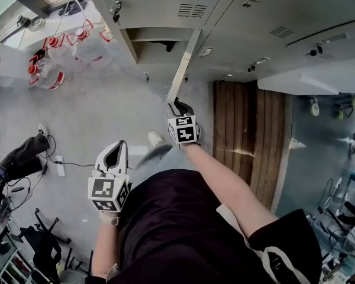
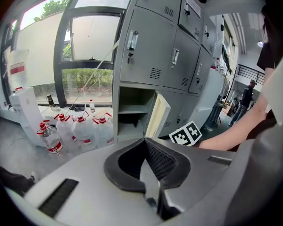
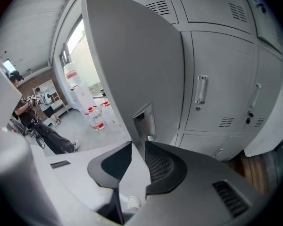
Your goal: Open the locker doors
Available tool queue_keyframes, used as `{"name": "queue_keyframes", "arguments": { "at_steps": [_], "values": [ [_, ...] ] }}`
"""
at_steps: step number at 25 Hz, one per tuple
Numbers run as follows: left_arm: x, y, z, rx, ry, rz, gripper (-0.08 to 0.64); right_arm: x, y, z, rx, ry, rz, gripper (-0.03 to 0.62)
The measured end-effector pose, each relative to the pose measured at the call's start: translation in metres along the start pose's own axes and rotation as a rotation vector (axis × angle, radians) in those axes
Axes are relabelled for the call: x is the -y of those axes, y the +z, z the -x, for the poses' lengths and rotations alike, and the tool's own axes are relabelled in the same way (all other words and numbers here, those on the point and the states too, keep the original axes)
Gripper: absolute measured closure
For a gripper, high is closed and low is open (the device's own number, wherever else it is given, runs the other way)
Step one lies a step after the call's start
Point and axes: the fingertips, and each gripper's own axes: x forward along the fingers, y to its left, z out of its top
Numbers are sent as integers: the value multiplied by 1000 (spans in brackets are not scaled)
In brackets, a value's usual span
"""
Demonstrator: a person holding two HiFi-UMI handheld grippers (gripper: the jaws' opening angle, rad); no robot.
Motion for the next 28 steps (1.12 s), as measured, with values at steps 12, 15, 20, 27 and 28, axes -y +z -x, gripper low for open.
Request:
{"name": "queue_keyframes", "arguments": {
  "at_steps": [12,15,20,27,28],
  "values": [
    [63,19,-46,-41,-119,-105,541,58,-25,38,7,-14,-66,488],
    [79,25,-58,-43,-135,-118,541,76,-30,46,4,-21,-80,495],
    [108,32,-75,-52,-166,-138,541,106,-35,59,6,-44,-110,512],
    [130,38,-86,-66,-177,-161,541,136,-38,69,16,-59,-129,526],
    [132,38,-87,-66,-176,-162,541,139,-39,70,15,-60,-134,526]
  ]
}}
